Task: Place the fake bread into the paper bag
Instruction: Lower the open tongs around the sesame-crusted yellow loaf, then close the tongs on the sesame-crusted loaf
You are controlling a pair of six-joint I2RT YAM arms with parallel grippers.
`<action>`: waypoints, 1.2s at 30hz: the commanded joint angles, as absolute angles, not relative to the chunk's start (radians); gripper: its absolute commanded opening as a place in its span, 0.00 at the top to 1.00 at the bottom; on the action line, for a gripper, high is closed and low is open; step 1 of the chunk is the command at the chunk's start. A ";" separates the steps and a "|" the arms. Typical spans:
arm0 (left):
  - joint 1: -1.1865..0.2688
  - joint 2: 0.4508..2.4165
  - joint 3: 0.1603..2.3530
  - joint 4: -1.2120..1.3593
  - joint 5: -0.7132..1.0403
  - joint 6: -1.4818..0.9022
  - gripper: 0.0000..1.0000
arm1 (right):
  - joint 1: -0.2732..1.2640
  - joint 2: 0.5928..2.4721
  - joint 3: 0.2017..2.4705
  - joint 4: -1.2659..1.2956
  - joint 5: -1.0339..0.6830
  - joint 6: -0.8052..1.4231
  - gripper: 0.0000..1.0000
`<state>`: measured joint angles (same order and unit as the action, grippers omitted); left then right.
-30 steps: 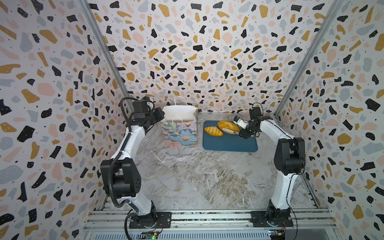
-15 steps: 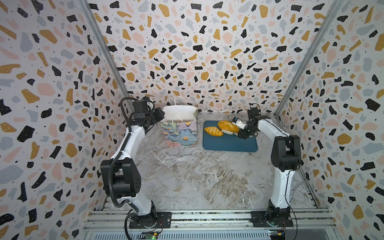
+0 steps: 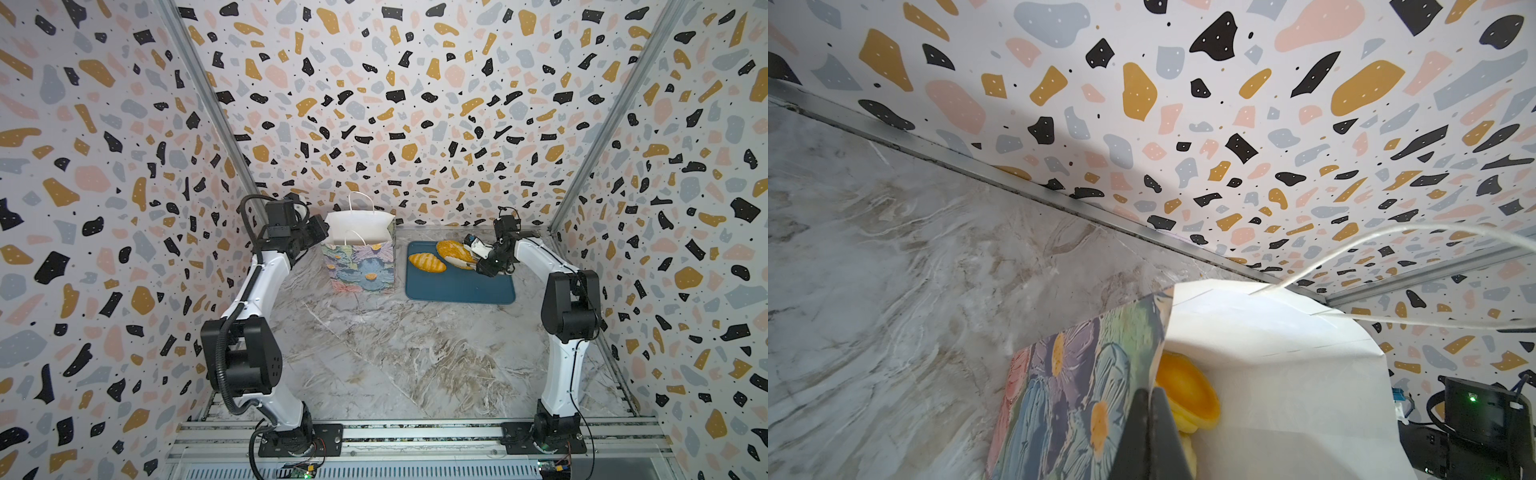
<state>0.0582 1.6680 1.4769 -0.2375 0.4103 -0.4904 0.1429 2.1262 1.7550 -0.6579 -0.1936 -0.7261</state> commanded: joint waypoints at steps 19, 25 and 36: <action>0.063 1.649 1.466 -0.201 0.419 -0.483 1.00 | 0.183 1.915 1.571 -0.582 -0.120 -0.571 0.74; 0.063 1.647 1.467 -0.200 0.420 -0.483 1.00 | 0.183 1.895 1.526 -0.571 -0.106 -0.462 0.74; 0.063 1.643 1.468 -0.200 0.423 -0.483 1.00 | 0.210 1.775 1.349 -0.415 -0.117 -0.199 0.74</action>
